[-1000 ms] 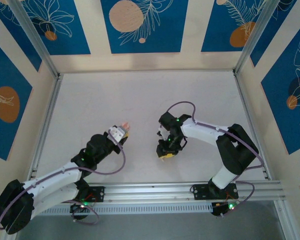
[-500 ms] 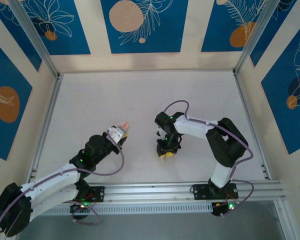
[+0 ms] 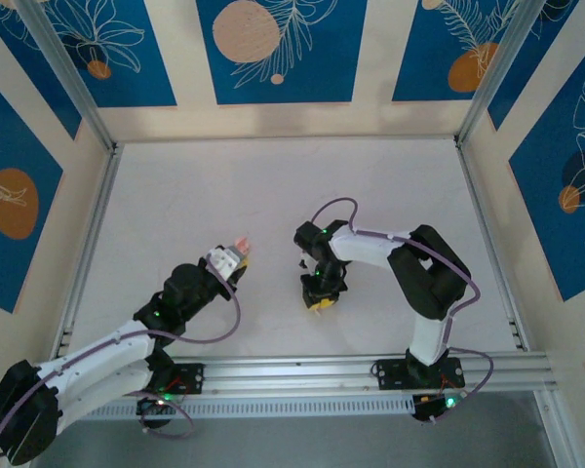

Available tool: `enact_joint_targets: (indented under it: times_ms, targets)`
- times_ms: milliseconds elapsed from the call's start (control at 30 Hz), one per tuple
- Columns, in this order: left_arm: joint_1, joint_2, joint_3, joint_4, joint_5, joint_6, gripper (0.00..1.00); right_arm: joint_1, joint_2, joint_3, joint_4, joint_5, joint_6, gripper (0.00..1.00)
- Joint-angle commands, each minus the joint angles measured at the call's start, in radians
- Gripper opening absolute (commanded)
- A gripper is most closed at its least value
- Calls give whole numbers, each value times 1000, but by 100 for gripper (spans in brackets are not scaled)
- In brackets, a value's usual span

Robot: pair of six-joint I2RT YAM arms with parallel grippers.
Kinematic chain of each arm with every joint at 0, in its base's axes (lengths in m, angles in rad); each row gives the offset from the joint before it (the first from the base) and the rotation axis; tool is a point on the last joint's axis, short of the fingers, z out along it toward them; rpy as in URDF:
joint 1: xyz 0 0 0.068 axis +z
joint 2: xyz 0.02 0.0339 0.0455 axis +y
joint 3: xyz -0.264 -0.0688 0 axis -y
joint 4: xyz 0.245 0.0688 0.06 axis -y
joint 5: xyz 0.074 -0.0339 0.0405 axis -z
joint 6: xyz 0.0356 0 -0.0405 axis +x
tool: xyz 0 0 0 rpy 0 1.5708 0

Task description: Insert the wireless bluetooth earbuds into the charging case

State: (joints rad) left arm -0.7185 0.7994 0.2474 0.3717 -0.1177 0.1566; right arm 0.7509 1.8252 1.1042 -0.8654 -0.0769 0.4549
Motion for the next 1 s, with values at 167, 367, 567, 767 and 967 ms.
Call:
enact_joint_targets:
  times_ms: [167,367,567,767,967]
  targets:
    - [-11,-6,-3,-13,-9,1,11,10,-26,-12,25,15,17,17]
    - [-11,62,-11,50,43,-10,10,-14,-159,-78,139,21,52,16]
    - [-16,213,-23,236,119,-37,10,-63,-356,-173,326,36,71,16]
    - [-31,343,-22,431,211,-60,9,-95,-510,-212,523,28,25,15]
    - [-44,423,-14,563,305,-58,10,-94,-563,-211,662,-32,-19,15]
